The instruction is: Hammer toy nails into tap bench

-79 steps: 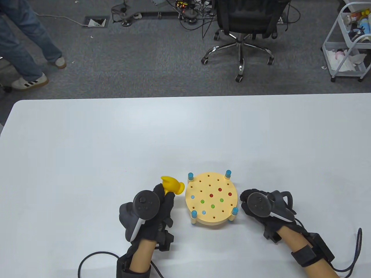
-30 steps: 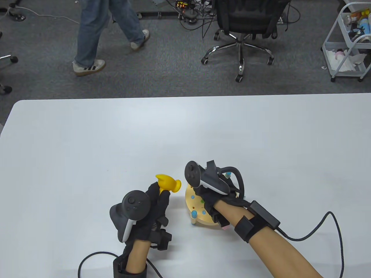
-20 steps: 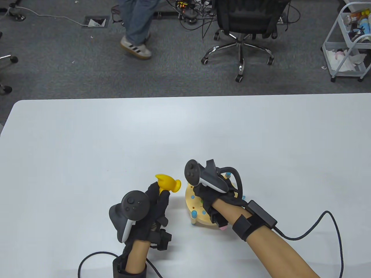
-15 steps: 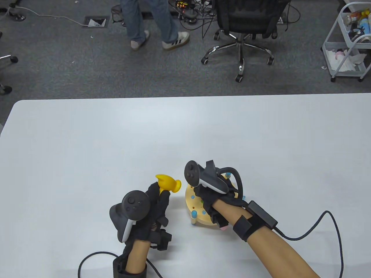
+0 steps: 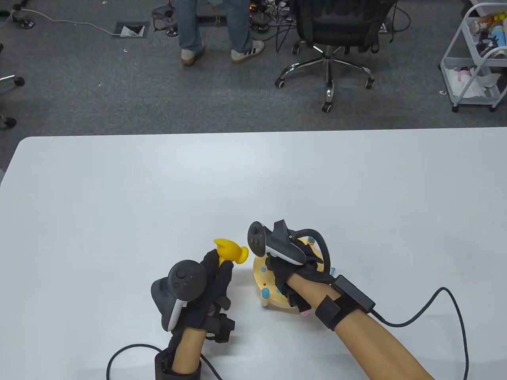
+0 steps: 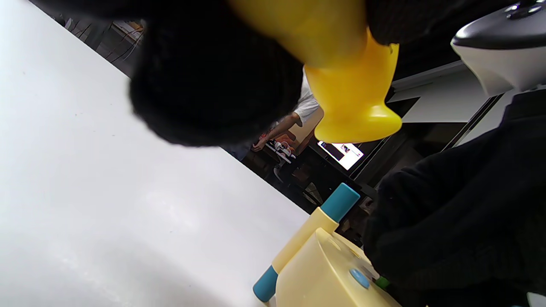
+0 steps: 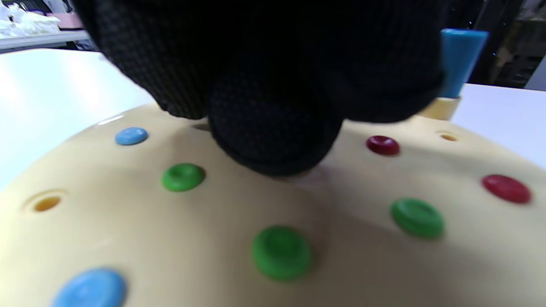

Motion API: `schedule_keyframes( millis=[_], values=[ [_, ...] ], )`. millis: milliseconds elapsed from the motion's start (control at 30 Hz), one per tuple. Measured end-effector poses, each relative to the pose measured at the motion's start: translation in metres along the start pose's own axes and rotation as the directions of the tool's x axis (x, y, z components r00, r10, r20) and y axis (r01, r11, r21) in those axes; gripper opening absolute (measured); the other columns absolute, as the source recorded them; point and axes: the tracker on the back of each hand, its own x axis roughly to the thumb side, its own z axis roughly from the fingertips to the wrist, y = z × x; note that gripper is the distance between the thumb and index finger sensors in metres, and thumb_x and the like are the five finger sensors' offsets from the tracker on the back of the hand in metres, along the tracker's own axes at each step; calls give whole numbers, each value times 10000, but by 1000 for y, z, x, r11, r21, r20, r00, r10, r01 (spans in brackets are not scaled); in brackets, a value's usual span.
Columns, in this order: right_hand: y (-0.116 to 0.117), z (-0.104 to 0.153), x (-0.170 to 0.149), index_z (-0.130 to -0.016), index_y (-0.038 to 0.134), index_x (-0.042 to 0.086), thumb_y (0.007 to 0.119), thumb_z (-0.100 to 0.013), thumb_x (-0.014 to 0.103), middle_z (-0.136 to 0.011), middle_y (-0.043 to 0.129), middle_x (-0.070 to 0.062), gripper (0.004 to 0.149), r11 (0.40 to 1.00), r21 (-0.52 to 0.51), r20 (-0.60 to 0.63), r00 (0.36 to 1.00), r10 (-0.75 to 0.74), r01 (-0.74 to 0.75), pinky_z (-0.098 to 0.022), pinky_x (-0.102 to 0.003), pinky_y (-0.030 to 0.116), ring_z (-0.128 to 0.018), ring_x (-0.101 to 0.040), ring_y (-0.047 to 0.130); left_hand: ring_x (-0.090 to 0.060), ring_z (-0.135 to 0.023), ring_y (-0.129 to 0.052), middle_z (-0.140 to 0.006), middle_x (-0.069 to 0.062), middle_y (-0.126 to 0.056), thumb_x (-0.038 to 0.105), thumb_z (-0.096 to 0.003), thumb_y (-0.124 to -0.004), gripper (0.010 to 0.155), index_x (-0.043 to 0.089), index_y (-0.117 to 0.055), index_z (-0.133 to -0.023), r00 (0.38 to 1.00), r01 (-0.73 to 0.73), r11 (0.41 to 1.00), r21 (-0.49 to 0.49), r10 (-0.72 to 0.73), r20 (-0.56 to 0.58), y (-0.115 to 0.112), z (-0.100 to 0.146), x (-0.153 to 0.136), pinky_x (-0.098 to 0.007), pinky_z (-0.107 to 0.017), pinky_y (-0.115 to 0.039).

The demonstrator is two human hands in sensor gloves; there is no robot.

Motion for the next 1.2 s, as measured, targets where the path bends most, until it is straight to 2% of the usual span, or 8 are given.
schedule_keyframes(
  millis=[167, 367, 467, 567, 767, 867, 1067, 1200],
  values=[
    [-18, 10, -8, -883, 761, 238, 774, -372, 494, -718, 935, -90, 571, 1000, 25, -6, 1000, -1, 1, -331, -311, 898, -424, -165, 1044, -268, -252, -1007, -562, -156, -978, 500, -411, -660, 654, 79, -702, -910, 1000, 2, 1000, -6, -2, 6, 0, 0, 1, -330, -159, -811],
    [-40, 22, -78, -920, 732, 219, 734, -401, 490, -769, 904, -114, 585, 951, -248, -36, 979, -199, 184, -342, -322, 878, -445, -182, 1024, -270, -257, -1006, -565, -155, -977, 500, -410, -663, 653, 81, -703, -910, 999, 9, 1000, -17, -8, 52, -3, 0, 4, -332, -163, -810],
    [-22, 20, -116, -998, 641, 174, 732, -396, 501, -877, 815, -160, 690, 899, -323, 29, 952, -305, 298, -381, -337, 854, -531, -203, 988, -270, -263, -1006, -568, -152, -978, 501, -408, -669, 649, 92, -706, -911, 993, 26, 1000, -6, -25, 119, -7, 0, 10, -335, -171, -811],
    [12, 16, -141, -1034, 594, 161, 747, -389, 502, -935, 764, -177, 745, 845, -319, 108, 902, -418, 430, -414, -365, 835, -591, -234, 960, -269, -270, -1005, -572, -147, -979, 503, -403, -677, 647, 103, -710, -911, 976, 60, 998, 25, -64, 206, -13, 2, 19, -335, -177, -811],
    [56, -2, -150, -1015, 623, 205, 750, -398, 468, -918, 796, -147, 682, 771, -241, 240, 806, -542, 590, -414, -361, 832, -594, -228, 957, -269, -295, -1006, -588, -133, -980, 511, -394, -686, 641, 140, -718, -916, 942, 147, 988, 48, -155, 297, -30, 3, 29, -340, -202, -813],
    [66, -7, -148, -959, 689, 209, 743, -414, 433, -863, 840, -128, 591, 724, -250, 236, 766, -598, 643, -396, -357, 836, -557, -219, 969, -269, -307, -1007, -594, -130, -981, 514, -390, -694, 636, 159, -725, -917, 934, 176, 983, 50, -183, 307, -36, 3, 29, -344, -212, -814],
    [75, -10, -151, -940, 698, 227, 741, -412, 436, -852, 846, -98, 569, 720, -257, 256, 764, -593, 645, -394, -348, 839, -553, -205, 972, -270, -312, -1006, -600, -133, -979, 512, -392, -693, 637, 159, -721, -921, 919, 233, 969, 82, -247, 306, -42, 1, 34, -347, -216, -812],
    [80, -12, -152, -936, 698, 227, 739, -411, 435, -853, 842, -103, 567, 689, -249, 266, 732, -627, 681, -394, -353, 836, -554, -212, 970, -270, -330, -1003, -616, -126, -971, 513, -392, -687, 636, 169, -707, -927, 841, 354, 899, 257, -427, 333, -40, -1, 56, -349, -229, -811]
  ],
)
